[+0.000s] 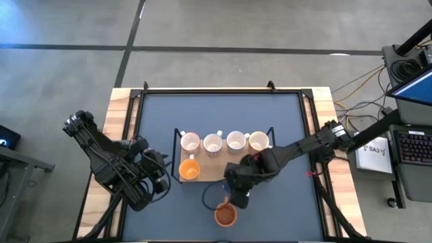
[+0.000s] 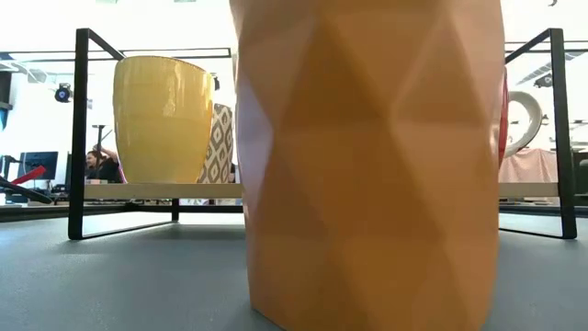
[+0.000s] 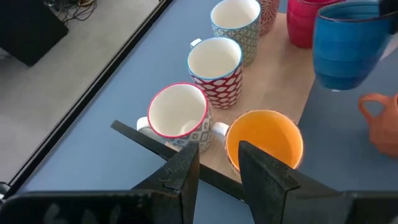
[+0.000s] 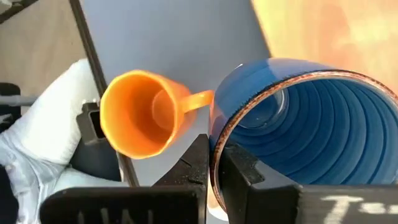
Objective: Place coffee mugs
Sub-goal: Put the blue mug on the shelf
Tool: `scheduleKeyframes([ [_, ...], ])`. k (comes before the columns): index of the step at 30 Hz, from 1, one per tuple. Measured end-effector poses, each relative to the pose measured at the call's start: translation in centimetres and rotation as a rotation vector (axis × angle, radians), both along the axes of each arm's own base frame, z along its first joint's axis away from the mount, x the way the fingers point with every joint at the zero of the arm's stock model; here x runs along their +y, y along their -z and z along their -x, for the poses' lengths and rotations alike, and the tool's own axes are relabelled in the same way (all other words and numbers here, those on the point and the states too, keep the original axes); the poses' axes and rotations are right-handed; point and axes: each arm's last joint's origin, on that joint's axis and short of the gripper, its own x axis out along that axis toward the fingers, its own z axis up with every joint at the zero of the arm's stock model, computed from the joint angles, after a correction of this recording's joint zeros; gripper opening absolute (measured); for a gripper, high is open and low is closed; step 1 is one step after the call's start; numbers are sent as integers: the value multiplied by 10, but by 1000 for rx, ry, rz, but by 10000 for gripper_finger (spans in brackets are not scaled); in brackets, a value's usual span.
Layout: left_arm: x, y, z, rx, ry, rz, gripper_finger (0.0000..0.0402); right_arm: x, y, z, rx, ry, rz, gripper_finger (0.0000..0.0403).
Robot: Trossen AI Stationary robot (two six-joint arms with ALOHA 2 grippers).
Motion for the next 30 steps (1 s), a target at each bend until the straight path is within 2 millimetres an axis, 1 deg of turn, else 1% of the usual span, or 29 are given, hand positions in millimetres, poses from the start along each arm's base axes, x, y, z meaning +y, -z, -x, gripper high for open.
scheduleKeyframes([
  [6,0,0,0,3,3,-3,95,-21,6,-4,41,44,12,12],
  [12,0,0,0,8,10,-10,95,-31,6,-7,47,65,18,12],
  [18,0,0,0,6,10,-12,95,-33,7,-8,47,38,35,13],
  [23,0,0,0,6,10,-13,95,-31,12,-15,57,-9,59,13],
  [27,0,0,0,6,10,-13,95,-30,18,-17,141,-68,107,13],
  [30,0,0,0,6,10,-13,95,-30,18,-21,172,-95,158,13],
])
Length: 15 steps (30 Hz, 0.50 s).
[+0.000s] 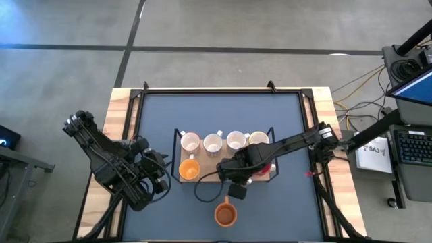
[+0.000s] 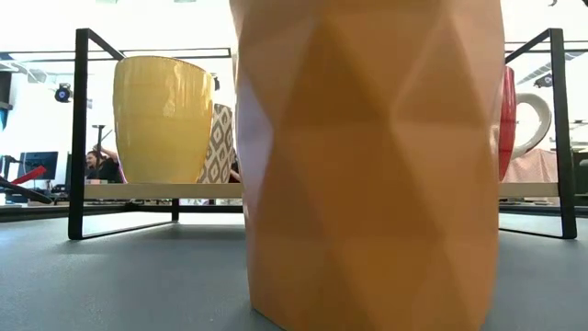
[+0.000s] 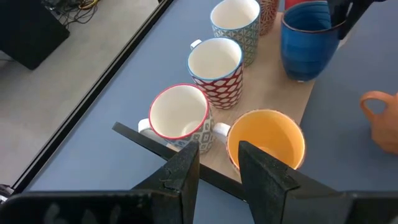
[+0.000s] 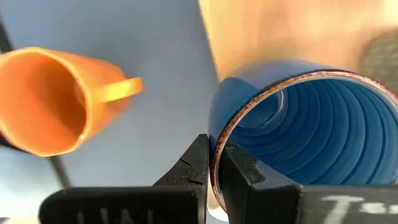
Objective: Place coffee mugs
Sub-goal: Put the blue mug on the shelf
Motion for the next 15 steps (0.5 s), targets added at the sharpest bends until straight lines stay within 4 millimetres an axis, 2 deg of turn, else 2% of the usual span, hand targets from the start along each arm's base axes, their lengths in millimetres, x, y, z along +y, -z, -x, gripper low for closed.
scheduleKeyframes([
  [5,0,0,0,0,0,0,95,1,-7,-8,-31,-45,42,13],
  [15,0,0,0,5,7,-7,95,5,12,-20,95,-140,103,13],
])
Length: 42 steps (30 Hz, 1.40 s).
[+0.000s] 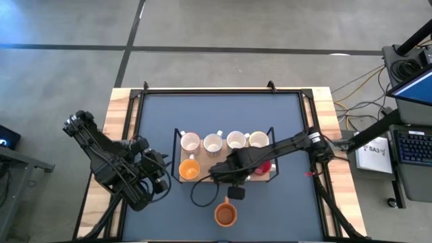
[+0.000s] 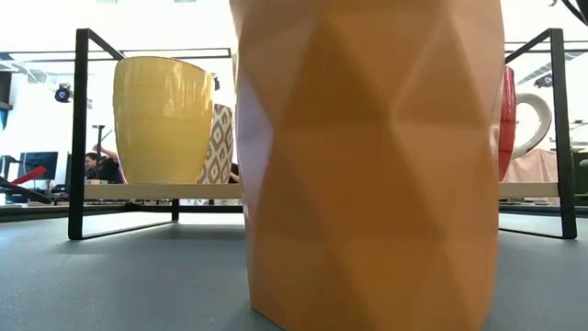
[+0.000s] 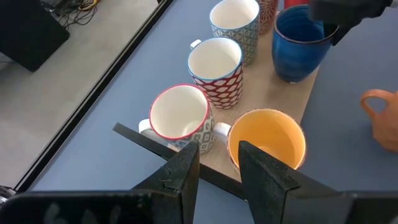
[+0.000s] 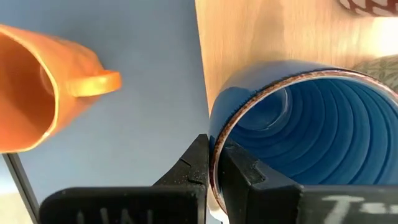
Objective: Place coffee mugs
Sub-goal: Put the blue mug on the shelf, then put the orange mug on the shelf
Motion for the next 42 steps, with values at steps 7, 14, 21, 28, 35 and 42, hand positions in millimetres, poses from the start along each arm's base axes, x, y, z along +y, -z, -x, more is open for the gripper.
scheduleKeyframes([
  [7,0,0,0,3,0,2,95,0,-4,-1,-12,-8,10,13],
  [14,0,1,0,3,0,1,95,-1,-5,0,-10,-11,24,21],
  [21,0,3,0,7,0,-2,95,-1,-5,1,-6,-15,27,70],
  [28,-1,5,0,10,0,-4,95,-2,-28,5,-27,-7,19,92],
  [35,-4,6,-4,-21,2,37,95,24,-52,11,-135,-124,-9,77],
  [42,-11,5,-9,-48,30,125,95,61,-47,21,-162,-159,-36,73],
])
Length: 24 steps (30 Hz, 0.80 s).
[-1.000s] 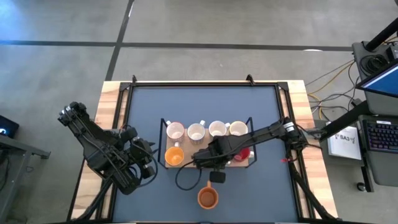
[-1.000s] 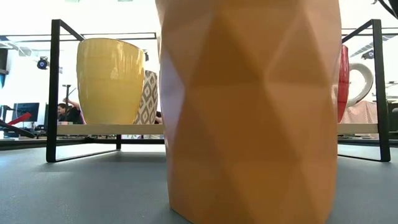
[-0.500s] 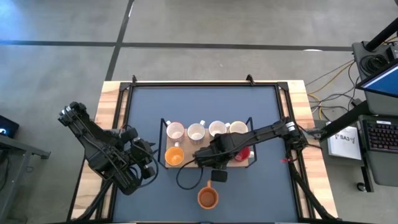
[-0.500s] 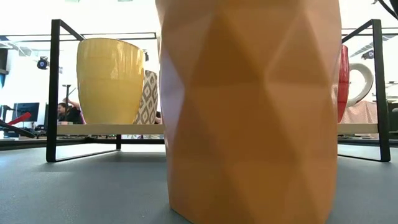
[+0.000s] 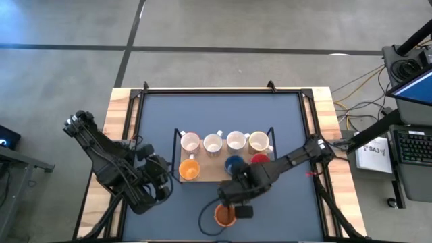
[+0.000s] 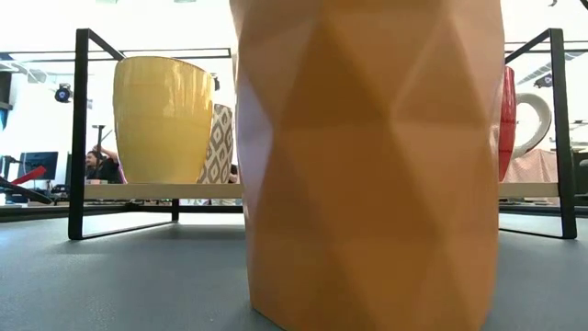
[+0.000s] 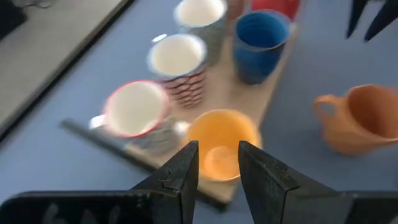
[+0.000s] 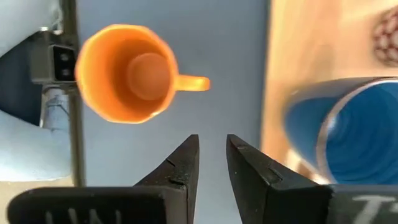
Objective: Place coffee mugs
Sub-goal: Put the orange mug on the shelf
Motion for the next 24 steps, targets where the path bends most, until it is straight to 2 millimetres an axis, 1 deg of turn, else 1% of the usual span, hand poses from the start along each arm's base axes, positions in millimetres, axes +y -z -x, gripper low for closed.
scheduleKeyframes([
  [2,-7,1,-6,-35,31,26,95,9,0,4,0,-3,-6,82],
  [5,-22,8,-21,-78,105,69,95,22,1,11,11,15,-15,96],
  [8,-37,15,-35,-112,158,92,95,33,1,20,19,23,11,110],
  [14,-54,35,-63,-88,162,123,95,48,3,42,74,23,119,125],
  [20,-69,52,-94,-41,146,116,95,51,-1,55,54,10,208,130],
  [24,-76,67,-115,-1,135,111,95,41,-3,70,54,10,253,130],
])
